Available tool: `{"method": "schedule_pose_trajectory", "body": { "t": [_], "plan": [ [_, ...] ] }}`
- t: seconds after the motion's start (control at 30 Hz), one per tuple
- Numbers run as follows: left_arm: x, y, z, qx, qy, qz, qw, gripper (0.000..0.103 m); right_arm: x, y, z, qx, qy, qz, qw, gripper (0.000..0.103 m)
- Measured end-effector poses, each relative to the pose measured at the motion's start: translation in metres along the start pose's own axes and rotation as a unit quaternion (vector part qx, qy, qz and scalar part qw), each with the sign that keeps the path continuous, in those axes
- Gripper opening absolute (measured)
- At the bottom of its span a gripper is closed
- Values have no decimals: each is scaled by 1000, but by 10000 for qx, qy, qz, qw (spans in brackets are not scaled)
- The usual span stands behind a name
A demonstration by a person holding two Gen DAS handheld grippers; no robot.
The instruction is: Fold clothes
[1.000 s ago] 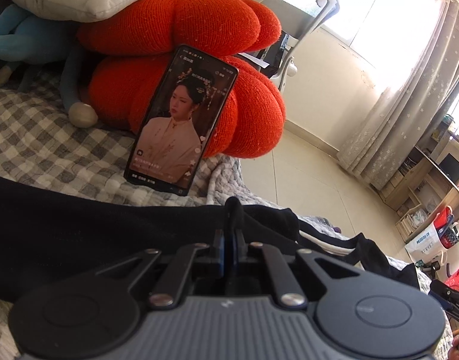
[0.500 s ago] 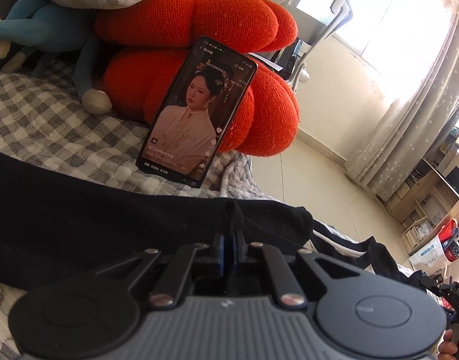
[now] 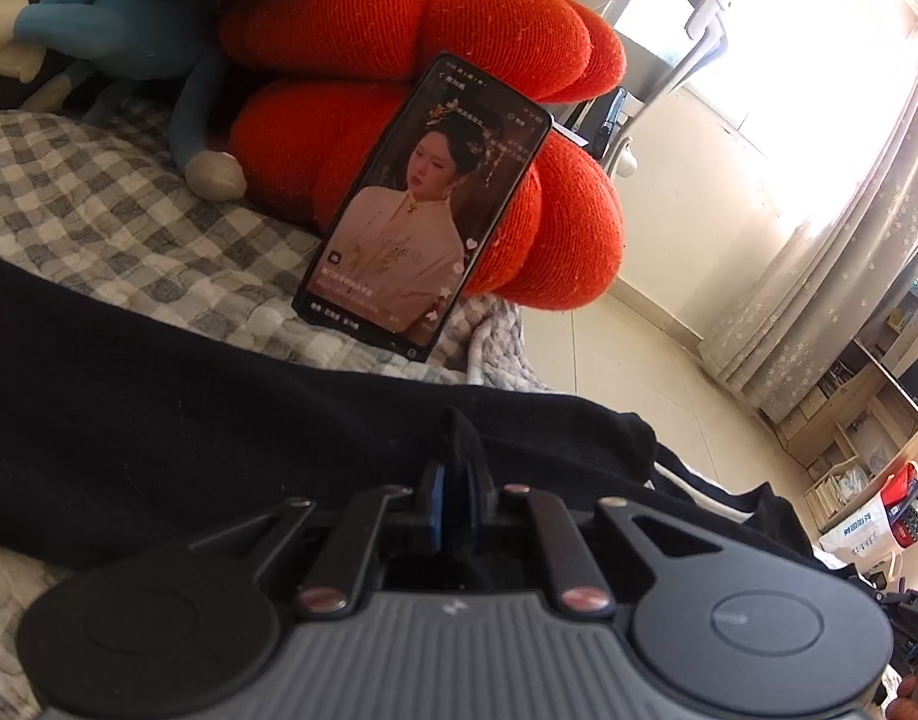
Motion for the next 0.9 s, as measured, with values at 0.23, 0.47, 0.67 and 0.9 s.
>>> {"method": "schedule_pose_trajectory", "body": {
  "t": [0.23,0.47,0.67,0.9],
  "plan": [
    [5,-19,-6,-304,199,-93,9993,42,-10,-23,-9,-369,198,238,9988,40],
    [-1,-32,-15,-402,258,-44,9989,39,-37,-55,-40,-755,-185,518,9956,40],
    [-3,-38,-16,-209,477,164,9985,13,-44,-64,-52,-728,-569,430,9948,20],
    [-5,-33,-16,-178,880,609,9941,9,-32,-64,-52,-898,-564,264,9940,13]
  ]
}}
Point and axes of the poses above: each gripper's, at about its wrist camera, not at the fingertips, and y roughly the way its jaws point, x to its right, z to its top, the point moved 10 cm from there along y, roughly the way its jaws point, and after that the axes turned 12 degrees about -y, right-handed, at the moved point
